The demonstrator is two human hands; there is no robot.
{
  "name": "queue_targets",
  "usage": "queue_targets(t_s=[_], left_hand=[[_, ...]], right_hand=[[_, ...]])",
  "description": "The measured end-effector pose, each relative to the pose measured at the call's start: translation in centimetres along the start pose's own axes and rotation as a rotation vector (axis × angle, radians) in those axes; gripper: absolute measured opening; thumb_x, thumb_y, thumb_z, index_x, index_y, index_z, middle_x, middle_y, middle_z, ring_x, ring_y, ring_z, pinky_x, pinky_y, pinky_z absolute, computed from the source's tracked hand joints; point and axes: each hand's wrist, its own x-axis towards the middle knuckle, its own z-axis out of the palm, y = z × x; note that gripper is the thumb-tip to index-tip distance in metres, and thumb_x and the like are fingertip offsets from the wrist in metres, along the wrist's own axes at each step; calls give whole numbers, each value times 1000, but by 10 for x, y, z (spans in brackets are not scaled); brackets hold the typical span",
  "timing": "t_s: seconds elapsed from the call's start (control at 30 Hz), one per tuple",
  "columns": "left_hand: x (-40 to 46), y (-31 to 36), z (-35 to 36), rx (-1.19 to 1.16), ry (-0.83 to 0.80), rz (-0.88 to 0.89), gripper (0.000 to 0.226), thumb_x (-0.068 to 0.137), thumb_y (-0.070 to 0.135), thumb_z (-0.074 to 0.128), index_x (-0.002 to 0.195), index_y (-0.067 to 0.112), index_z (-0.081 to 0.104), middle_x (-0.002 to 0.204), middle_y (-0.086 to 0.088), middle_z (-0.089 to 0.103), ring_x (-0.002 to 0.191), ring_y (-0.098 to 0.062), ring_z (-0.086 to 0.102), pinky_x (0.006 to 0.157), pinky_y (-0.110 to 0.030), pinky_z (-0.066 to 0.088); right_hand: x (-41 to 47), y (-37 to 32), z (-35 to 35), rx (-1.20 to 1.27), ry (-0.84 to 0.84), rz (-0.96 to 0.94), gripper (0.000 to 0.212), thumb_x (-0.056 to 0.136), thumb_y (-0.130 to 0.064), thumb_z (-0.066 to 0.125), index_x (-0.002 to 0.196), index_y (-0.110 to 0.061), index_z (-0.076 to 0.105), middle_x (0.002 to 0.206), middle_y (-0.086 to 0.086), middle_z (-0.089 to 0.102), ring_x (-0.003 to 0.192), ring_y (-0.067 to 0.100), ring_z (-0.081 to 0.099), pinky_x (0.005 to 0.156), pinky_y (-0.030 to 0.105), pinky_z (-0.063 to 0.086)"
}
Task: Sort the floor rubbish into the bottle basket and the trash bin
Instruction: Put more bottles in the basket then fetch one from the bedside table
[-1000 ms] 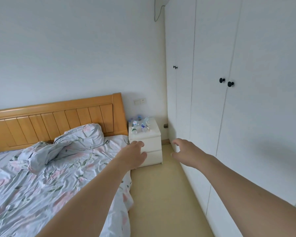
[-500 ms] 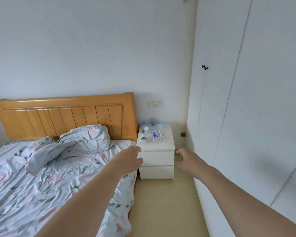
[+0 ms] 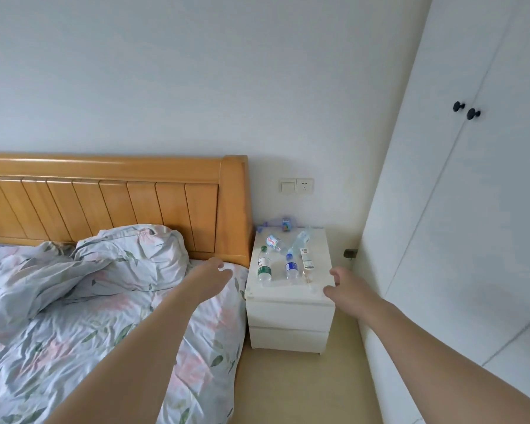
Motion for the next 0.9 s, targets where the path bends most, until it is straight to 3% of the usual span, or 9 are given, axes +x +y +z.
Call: queue_targets(t_s=[0.13,0.2,0.3,0.4,0.47,0.53,0.63,0.77,0.9], left_hand=[[93,19,0,-70,-20,-35,36,96,32,48,122,9,55,93,-1,57,80,-17,54,70,-29,44],[151,33,14,-56,-82,-53,41,96,37,48,129,13,50,99,0,57,81,-13,54,67,-26,42],[195,47,31,-62,-103,-63,46,96,38,48,136,15,45,106,3,52,86,-12,51,74,-27,41],[271,56,65,-63,-134,-129,45,94,36,49,135,16,45,101,5,53,81,-11,51,69,-26,42],[317,60,89,-79,-183,-184,49,93,35,50,138,15,43,114,1,55,91,-15,54,72,-28,42],[374,62,121,-72,-226,-238,54,92,35,50,141,15,39,127,-3,53,101,-20,56,77,-30,42],[441,59,164,-50,-274,-321,54,92,34,52,141,14,37,130,-6,51,111,-25,54,86,-32,44],[520,39,218,-9,-301,-455,60,89,36,56,141,13,35,132,-7,48,114,-29,54,96,-41,48],[556,16,255,40,-275,-564,64,83,45,63,131,11,37,124,-9,50,112,-33,54,93,-43,49]], right_hand=[[88,-5,-14,72,2,64,58,85,-32,56,139,-20,42,113,-4,59,94,15,61,86,36,53],[152,5,-15,88,-8,130,59,82,-34,56,137,-20,44,111,-4,60,93,15,61,85,35,53],[204,5,-13,118,10,179,61,81,-35,56,137,-14,43,103,0,60,88,19,62,80,35,54],[284,13,0,65,-27,234,59,91,-32,56,141,-10,34,114,5,55,100,23,58,75,30,46],[340,22,11,62,-71,271,60,92,-32,57,141,-10,32,122,7,54,100,23,58,72,29,45],[407,37,26,54,-97,310,62,89,-34,59,140,-12,31,120,8,53,98,24,59,76,34,51],[485,55,53,8,-162,400,62,83,-36,62,133,-15,31,113,7,49,100,29,56,87,46,52],[565,85,99,-80,-253,491,83,74,-46,69,139,-20,24,114,5,48,103,28,55,85,47,52],[592,114,134,-171,-304,496,108,76,-54,68,151,-23,-4,128,6,45,112,28,53,88,42,49]])
